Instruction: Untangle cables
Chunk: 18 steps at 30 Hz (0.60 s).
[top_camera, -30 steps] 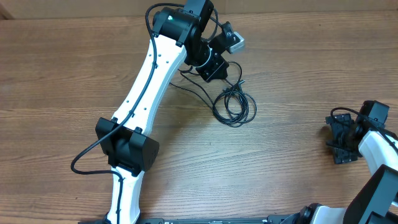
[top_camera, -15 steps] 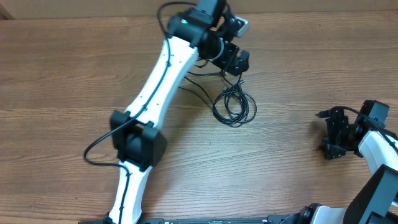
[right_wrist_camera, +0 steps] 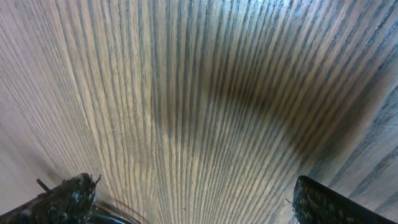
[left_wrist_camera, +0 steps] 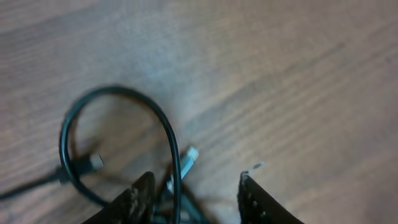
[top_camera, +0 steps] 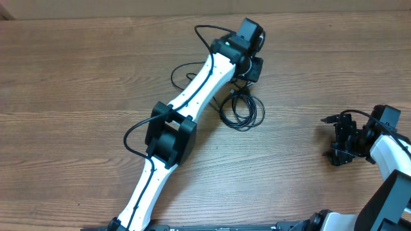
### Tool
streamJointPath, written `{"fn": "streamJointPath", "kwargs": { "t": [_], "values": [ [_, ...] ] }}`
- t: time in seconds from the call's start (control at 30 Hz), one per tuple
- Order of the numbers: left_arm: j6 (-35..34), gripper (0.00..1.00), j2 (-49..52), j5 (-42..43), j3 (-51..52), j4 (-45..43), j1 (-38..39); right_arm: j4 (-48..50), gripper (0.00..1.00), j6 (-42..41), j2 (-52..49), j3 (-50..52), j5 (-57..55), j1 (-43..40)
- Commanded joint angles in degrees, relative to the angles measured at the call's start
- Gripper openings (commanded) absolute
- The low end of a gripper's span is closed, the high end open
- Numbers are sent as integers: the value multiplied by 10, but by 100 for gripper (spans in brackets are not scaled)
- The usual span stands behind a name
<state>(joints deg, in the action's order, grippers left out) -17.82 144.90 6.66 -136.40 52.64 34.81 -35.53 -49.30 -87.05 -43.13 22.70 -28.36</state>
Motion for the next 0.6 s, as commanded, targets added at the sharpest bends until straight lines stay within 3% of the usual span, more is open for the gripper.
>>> {"fn": "streamJointPath", "kwargs": {
  "t": [0.0, 0.13, 0.57],
  "values": [
    [-22, 40, 24, -78, -2, -19, 17, 3, 100, 3, 10, -7, 5, 2],
    [-42, 34, 54, -115, -2, -42, 27, 3, 100, 3, 10, -7, 5, 2],
    [-70, 41, 84, -130, -3, -74, 27, 3, 100, 3, 10, -7, 5, 2]
  ]
}}
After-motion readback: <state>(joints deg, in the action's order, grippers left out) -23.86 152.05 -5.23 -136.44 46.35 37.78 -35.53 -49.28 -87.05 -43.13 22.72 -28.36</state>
